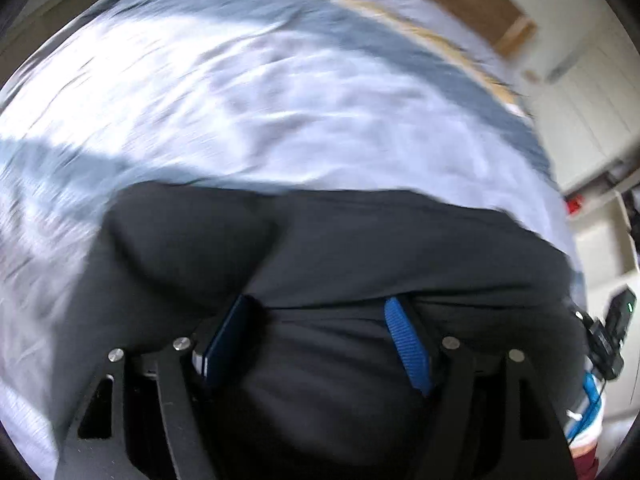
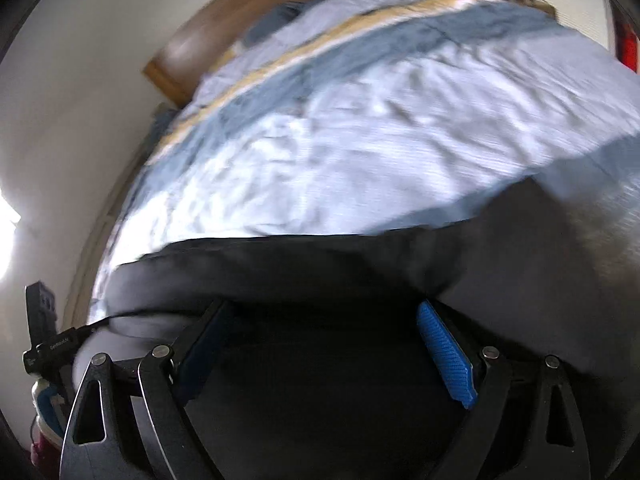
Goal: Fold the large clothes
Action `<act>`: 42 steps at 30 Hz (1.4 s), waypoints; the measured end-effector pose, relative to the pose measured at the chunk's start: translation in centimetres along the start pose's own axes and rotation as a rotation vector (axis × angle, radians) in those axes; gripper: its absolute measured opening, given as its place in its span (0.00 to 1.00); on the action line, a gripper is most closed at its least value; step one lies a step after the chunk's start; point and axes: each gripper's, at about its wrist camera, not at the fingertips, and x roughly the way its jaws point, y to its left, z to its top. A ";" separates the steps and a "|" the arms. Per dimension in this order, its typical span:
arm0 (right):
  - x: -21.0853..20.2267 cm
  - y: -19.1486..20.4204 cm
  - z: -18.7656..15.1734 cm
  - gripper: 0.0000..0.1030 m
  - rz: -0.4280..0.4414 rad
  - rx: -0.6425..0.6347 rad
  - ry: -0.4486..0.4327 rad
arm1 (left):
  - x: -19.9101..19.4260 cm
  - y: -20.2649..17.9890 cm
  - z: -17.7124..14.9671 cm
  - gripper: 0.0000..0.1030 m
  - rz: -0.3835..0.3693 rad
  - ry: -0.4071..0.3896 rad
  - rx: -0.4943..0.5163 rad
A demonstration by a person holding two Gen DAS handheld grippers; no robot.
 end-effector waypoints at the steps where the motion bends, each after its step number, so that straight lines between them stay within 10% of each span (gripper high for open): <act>1: -0.2 -0.6 0.0 0.89 -0.029 0.008 0.010 | -0.2 0.7 -0.1 0.68 0.030 -0.001 -0.011; 6: -2.4 -2.2 -0.6 0.89 -0.198 0.010 0.010 | -2.8 3.6 -1.1 0.68 0.285 -0.031 0.001; 12: -9.6 0.6 -2.4 0.89 -0.186 -0.074 -0.171 | -10.2 2.2 -5.1 0.68 0.140 -0.228 0.055; 17: -11.2 6.1 -5.3 0.93 -0.038 -0.168 -0.218 | -10.4 -1.1 -8.7 0.68 -0.009 -0.242 0.109; 25: -7.1 4.3 -10.6 0.93 -0.025 -0.174 -0.091 | -7.6 4.6 -12.4 0.68 -0.034 -0.207 -0.035; 32: -10.4 0.7 -11.6 0.93 -0.239 -0.167 -0.100 | -10.9 8.2 -14.8 0.68 0.038 -0.266 -0.088; 37: -14.0 2.6 -12.9 0.93 -0.149 -0.192 -0.185 | -13.3 5.2 -17.7 0.68 -0.049 -0.339 -0.027; 42: -14.0 6.2 -16.3 0.93 -0.049 -0.277 -0.175 | -12.7 1.7 -20.1 0.68 0.014 -0.363 0.090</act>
